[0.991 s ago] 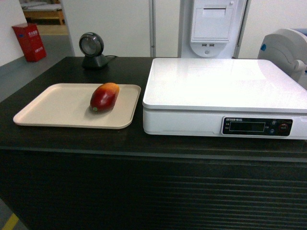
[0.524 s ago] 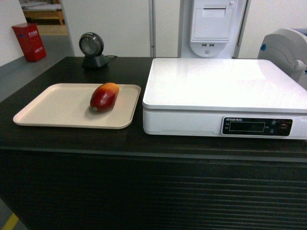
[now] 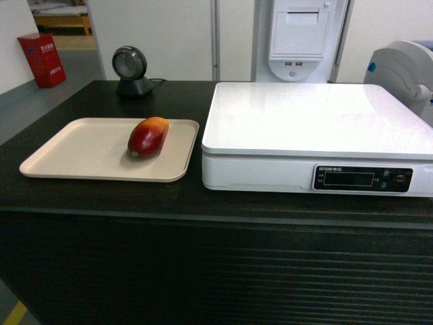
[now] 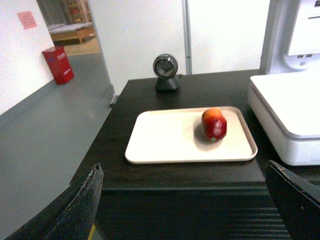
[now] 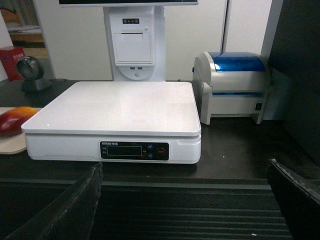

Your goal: Place dark red mango on scale at checkout

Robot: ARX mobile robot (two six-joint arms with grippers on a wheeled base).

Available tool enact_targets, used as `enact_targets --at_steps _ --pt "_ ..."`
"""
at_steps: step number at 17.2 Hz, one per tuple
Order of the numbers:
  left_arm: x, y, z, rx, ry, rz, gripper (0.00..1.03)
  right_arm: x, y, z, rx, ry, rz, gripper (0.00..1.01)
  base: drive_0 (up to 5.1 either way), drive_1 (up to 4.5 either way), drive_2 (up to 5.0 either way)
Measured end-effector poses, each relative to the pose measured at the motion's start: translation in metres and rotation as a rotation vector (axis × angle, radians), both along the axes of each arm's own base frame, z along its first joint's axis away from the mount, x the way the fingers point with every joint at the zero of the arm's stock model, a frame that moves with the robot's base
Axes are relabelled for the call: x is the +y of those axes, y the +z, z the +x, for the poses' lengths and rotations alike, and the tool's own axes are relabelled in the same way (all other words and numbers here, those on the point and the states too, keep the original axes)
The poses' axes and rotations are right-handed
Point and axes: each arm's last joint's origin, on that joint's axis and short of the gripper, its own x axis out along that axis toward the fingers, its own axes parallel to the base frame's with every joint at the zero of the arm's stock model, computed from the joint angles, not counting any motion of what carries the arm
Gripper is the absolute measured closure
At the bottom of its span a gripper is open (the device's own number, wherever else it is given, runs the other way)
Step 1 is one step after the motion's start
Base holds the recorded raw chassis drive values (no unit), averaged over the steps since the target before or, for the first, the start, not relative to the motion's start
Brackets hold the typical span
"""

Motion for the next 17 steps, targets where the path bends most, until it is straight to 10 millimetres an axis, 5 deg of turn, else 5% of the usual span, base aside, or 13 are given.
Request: enact_targets --at_steps 6,9,11,17 --pt "-0.039 0.03 0.099 -0.03 -0.229 0.026 0.05 0.0 0.0 0.0 0.0 0.0 0.0 0.03 0.0 0.0 0.0" --pt "-0.048 0.029 0.12 0.009 -0.267 0.022 0.05 0.0 0.0 0.0 0.0 0.0 0.0 0.03 0.0 0.0 0.0" --pt "-0.053 0.025 0.132 0.038 -0.281 0.017 0.05 0.0 0.0 0.0 0.0 0.0 0.0 0.03 0.0 0.0 0.0" --pt "-0.127 -0.026 0.246 0.336 -0.414 0.06 0.05 0.0 0.0 0.0 0.0 0.0 0.0 0.03 0.0 0.0 0.0"
